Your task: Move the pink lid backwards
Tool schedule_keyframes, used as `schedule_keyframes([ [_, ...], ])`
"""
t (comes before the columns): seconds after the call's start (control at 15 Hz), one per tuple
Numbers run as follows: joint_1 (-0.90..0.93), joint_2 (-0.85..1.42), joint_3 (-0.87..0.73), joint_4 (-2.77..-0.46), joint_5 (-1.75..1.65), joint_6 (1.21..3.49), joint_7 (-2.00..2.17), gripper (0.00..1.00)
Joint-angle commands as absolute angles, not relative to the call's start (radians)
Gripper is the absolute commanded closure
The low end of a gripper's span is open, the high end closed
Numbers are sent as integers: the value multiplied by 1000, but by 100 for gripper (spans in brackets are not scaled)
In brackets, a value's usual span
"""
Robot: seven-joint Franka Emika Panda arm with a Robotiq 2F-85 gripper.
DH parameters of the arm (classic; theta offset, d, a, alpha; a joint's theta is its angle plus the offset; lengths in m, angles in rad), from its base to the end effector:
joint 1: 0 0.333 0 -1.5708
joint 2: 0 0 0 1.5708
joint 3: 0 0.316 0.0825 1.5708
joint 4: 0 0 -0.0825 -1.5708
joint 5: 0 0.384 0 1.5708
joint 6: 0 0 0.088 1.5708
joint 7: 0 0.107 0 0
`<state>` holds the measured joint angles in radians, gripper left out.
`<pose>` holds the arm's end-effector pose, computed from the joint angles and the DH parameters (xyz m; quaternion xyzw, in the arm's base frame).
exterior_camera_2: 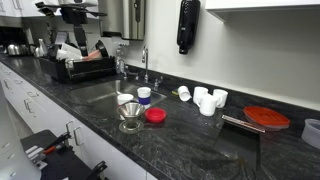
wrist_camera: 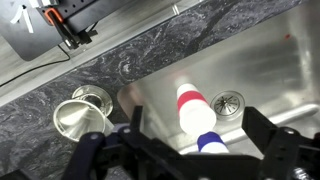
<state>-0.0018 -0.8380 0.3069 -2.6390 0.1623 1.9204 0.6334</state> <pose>0.3007 0.1119 0.4893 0.9714 -0.2292 0.0602 0.0121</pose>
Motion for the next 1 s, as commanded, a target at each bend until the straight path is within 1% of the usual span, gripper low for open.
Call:
schedule_keyframes([
  [0.0, -64, -825, 301, -2661, 106, 1972, 696, 0],
  [0.2, -134, -818, 283, -2688, 30, 1995, 755, 0],
  [0.27, -92, -827, 268, -2682, 49, 1967, 721, 0],
  [0.4, -115, -825, 262, -2690, 31, 1974, 738, 0],
  [0.93, -114, -825, 265, -2690, 31, 1976, 751, 0],
])
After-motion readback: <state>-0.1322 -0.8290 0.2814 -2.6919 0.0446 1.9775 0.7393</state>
